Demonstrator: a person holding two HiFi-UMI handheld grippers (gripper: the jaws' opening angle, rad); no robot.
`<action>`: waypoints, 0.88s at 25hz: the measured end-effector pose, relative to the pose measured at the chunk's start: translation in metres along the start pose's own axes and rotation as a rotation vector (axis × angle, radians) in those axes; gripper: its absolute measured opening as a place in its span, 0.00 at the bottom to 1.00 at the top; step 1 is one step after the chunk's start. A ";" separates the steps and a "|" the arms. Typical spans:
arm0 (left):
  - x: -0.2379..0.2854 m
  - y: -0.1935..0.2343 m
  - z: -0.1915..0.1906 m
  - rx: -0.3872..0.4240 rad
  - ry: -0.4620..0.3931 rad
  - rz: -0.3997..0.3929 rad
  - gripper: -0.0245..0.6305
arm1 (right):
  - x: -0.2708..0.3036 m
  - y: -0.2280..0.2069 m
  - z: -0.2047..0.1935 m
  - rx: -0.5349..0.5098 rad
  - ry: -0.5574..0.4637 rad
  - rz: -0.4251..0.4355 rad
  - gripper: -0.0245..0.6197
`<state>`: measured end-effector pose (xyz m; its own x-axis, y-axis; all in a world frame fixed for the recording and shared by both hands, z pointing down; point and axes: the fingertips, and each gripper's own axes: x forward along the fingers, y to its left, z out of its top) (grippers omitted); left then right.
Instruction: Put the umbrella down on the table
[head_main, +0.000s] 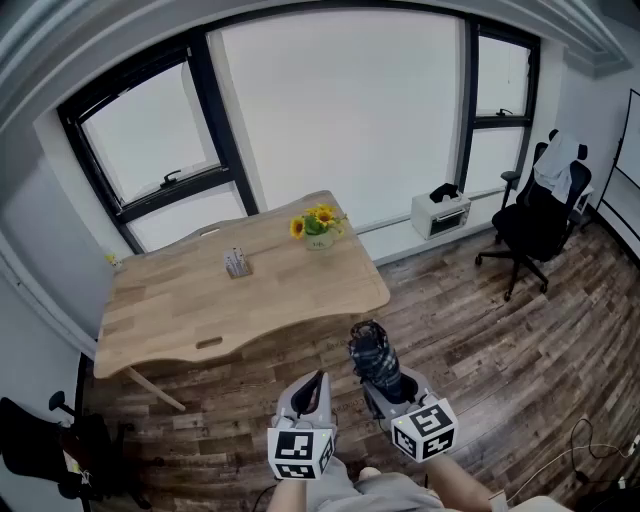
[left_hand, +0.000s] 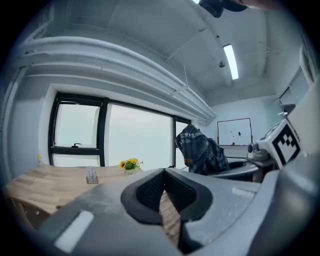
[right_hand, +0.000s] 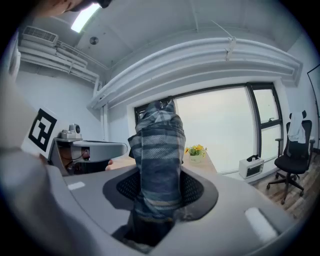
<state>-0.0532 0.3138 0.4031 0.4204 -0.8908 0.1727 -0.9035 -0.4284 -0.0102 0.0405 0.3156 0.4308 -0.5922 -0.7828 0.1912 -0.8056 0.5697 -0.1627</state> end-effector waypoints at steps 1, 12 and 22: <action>0.000 -0.001 0.000 0.001 0.001 -0.002 0.04 | -0.001 -0.001 0.000 0.000 0.000 -0.001 0.30; 0.009 0.004 -0.003 -0.030 -0.003 -0.048 0.04 | 0.013 -0.003 0.001 0.025 -0.009 0.000 0.30; 0.063 0.036 -0.003 -0.043 0.004 -0.091 0.04 | 0.061 -0.035 0.015 0.059 -0.008 -0.021 0.30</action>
<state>-0.0597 0.2426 0.4171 0.5006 -0.8477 0.1753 -0.8644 -0.5005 0.0481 0.0326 0.2441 0.4341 -0.5752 -0.7963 0.1875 -0.8150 0.5380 -0.2152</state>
